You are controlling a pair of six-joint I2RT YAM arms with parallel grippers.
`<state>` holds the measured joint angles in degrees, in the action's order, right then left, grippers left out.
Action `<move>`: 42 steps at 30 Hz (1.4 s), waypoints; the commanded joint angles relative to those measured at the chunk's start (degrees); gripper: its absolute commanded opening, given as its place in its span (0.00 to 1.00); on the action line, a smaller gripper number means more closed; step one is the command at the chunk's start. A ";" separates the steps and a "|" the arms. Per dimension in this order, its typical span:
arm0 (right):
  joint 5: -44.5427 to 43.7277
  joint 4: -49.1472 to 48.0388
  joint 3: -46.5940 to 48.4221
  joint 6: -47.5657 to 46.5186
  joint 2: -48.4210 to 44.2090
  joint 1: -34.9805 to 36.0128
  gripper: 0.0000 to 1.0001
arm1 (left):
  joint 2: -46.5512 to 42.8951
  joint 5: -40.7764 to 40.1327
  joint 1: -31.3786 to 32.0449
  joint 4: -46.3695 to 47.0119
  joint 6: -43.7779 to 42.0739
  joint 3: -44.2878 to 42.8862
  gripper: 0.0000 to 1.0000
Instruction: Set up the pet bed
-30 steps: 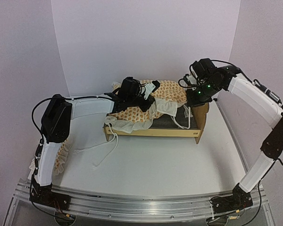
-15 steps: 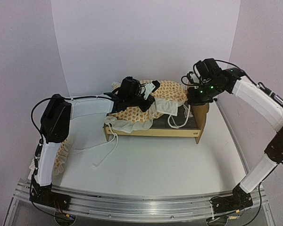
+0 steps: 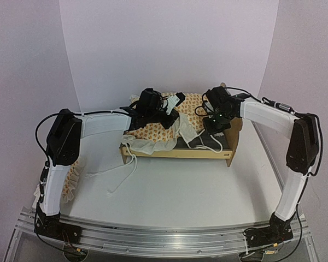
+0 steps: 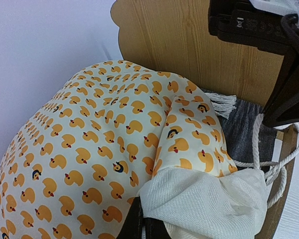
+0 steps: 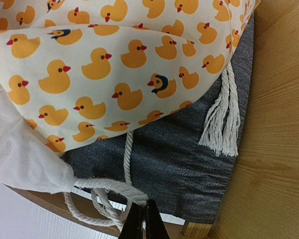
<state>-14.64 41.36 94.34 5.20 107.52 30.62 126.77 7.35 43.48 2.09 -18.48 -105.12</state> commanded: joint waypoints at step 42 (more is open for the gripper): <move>30.44 36.34 19.49 -11.91 25.24 -9.07 0.00 | -4.92 -0.32 -0.62 2.64 -0.74 1.50 0.00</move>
<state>10.87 67.56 112.74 -3.92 129.99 21.11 125.90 7.35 43.42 2.57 -18.56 -104.09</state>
